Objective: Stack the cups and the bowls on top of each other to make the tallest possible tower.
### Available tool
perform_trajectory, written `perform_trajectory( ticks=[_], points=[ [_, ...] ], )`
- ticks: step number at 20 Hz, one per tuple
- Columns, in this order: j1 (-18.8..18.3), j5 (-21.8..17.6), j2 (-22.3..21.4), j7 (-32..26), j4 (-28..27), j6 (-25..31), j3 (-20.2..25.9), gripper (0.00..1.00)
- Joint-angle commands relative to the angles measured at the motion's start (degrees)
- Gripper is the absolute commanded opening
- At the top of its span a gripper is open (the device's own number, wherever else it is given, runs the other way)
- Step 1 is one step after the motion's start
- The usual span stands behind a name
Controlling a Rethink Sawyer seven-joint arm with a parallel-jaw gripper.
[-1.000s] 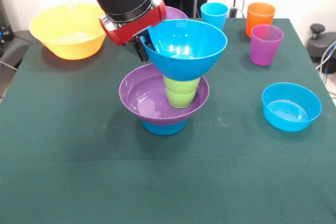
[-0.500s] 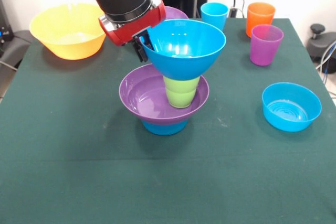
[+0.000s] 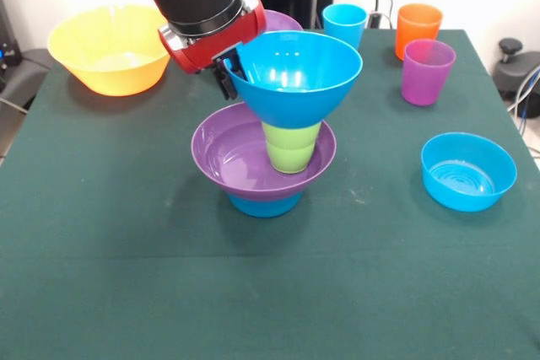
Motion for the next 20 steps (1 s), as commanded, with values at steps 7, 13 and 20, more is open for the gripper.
perform_trajectory(
  ticks=[7,13,20],
  points=[
    [2.9,-4.5,0.9,-16.7,-2.7,4.7,-3.8,0.00],
    [3.2,-4.9,0.8,-16.8,-2.9,5.0,-4.0,1.00],
    [3.2,-4.8,0.6,-17.0,-2.7,5.0,-4.0,1.00]
  ],
)
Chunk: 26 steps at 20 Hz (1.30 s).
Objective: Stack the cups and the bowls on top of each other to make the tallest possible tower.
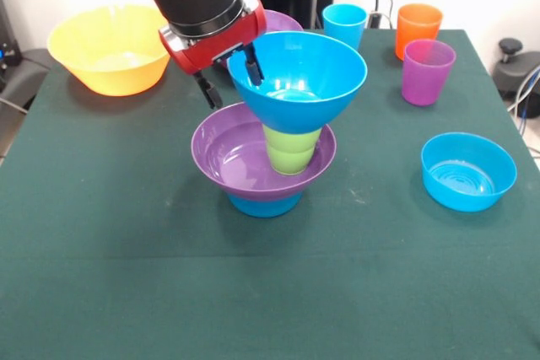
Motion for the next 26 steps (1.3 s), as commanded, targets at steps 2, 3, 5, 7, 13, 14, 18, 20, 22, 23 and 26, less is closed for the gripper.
perform_trajectory(
  ticks=[2,3,5,7,13,14,18,20,22,23,26],
  points=[
    [2.8,-4.6,0.5,-17.2,-2.5,5.0,-3.7,1.00],
    [2.8,-4.3,0.4,-17.2,-2.5,5.1,-3.6,1.00],
    [2.7,-3.7,0.1,-16.9,-2.4,5.3,-3.3,1.00],
    [2.3,-2.9,-0.7,-17.0,-2.1,5.9,-2.8,1.00],
    [0.6,-1.0,-3.1,-18.0,-0.6,7.8,-1.4,1.00],
    [0.5,-0.9,-3.4,-17.9,-0.4,7.9,-1.3,1.00],
    [0.9,-0.4,-3.6,-16.7,-0.5,8.2,-1.3,1.00],
    [0.9,0.1,-3.9,-16.6,-0.7,8.8,-1.2,1.00],
    [0.8,0.4,-4.6,-17.2,-1.1,10.0,-1.1,1.00],
    [0.5,0.7,-5.1,-17.5,-1.2,10.8,-1.0,1.00],
    [-0.1,1.5,-6.4,-19.0,-1.7,13.4,-0.5,1.00]
  ],
)
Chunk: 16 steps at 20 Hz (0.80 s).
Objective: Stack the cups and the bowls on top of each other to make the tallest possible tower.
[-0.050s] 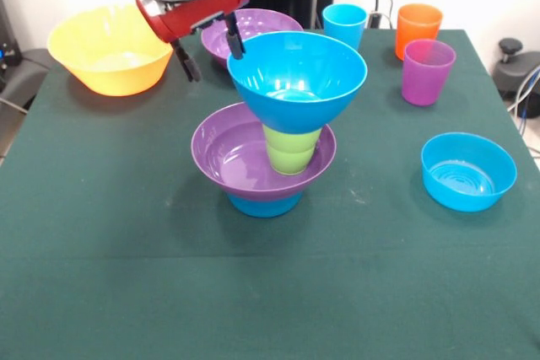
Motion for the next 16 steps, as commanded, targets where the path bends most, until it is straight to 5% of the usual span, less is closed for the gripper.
perform_trajectory(
  ticks=[1,16],
  points=[
    [0.0,0.1,-2.1,-19.5,-1.8,9.6,-0.3,1.00],
    [-0.5,-3.7,-3.7,-29.6,-14.1,17.7,1.8,1.00]
  ],
)
